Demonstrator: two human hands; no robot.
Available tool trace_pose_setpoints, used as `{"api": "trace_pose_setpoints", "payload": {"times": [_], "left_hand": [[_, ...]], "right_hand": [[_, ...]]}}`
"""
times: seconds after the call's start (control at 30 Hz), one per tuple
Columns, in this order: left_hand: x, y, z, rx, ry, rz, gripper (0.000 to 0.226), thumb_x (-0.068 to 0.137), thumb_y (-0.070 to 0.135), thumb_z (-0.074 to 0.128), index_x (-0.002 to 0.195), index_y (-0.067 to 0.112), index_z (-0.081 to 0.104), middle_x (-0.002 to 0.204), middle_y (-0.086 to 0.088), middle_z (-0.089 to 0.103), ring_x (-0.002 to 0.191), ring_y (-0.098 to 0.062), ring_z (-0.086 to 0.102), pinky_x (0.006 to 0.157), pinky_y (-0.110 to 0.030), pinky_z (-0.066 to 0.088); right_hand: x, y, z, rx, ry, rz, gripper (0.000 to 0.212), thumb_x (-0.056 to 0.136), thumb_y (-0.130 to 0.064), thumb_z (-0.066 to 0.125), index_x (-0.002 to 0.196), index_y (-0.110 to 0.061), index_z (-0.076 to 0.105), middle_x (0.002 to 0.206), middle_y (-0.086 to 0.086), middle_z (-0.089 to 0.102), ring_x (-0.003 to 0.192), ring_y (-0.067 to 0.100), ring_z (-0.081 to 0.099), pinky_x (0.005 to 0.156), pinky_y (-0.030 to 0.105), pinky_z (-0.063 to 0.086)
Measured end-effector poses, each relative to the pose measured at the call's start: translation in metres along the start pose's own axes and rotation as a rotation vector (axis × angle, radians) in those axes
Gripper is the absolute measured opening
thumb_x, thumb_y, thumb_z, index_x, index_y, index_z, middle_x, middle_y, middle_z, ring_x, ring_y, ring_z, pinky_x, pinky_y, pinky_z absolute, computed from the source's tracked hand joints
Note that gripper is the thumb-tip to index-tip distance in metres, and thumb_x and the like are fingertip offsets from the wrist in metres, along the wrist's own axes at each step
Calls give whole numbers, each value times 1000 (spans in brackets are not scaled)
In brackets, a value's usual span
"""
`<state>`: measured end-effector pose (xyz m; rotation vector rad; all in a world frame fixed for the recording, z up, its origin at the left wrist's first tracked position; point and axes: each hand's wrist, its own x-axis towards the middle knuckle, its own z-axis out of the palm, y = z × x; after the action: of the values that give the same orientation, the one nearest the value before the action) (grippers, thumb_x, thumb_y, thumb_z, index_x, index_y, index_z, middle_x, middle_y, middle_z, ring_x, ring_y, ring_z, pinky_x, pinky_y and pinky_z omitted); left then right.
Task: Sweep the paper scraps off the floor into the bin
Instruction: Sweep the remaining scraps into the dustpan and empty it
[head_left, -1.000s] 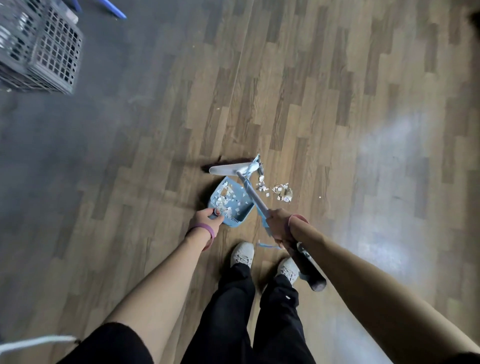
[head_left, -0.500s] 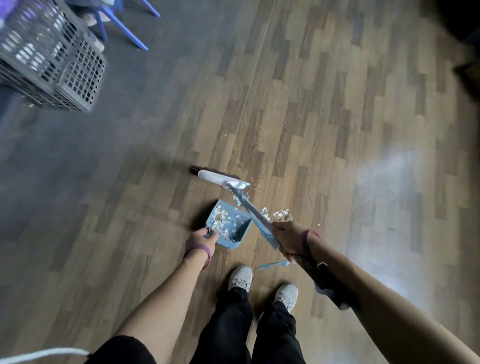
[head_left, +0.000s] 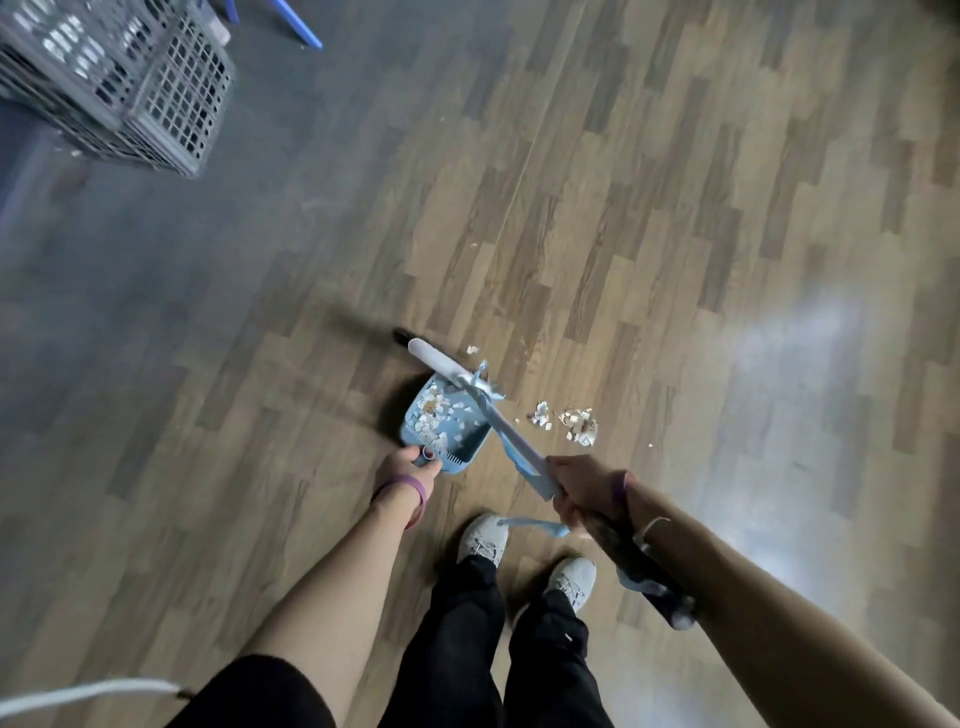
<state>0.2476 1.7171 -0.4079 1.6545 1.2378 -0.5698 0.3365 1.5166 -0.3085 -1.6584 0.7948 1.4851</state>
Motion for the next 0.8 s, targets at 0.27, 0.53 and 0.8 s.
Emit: {"api": "trace_pose_setpoints", "payload": {"times": [0.27, 0.53, 0.8], "left_hand": [[-17, 6, 1, 103, 11, -3, 16, 77, 27, 67, 88, 16, 71, 96, -15, 72, 91, -39, 66, 79, -38, 55], [-11, 7, -5, 44, 76, 59, 14, 80, 28, 65, 81, 14, 68, 86, -13, 72, 80, -37, 66, 71, -36, 54], [6, 10, -5, 42, 4, 34, 14, 87, 23, 64, 98, 16, 69, 82, -5, 64, 73, -23, 59, 72, -26, 47]], "right_hand": [[-43, 34, -8, 66, 8, -106, 23, 101, -22, 39, 95, -11, 59, 44, 1, 37, 27, 8, 31, 31, 11, 25], [-3, -26, -17, -374, 159, -366, 21, 98, -9, 34, 81, -12, 47, 55, 6, 46, 26, 11, 44, 29, 20, 35], [42, -24, -2, -282, 56, -185, 26, 100, -5, 32, 113, -3, 55, 47, 7, 43, 19, 8, 39, 27, 13, 29]]}}
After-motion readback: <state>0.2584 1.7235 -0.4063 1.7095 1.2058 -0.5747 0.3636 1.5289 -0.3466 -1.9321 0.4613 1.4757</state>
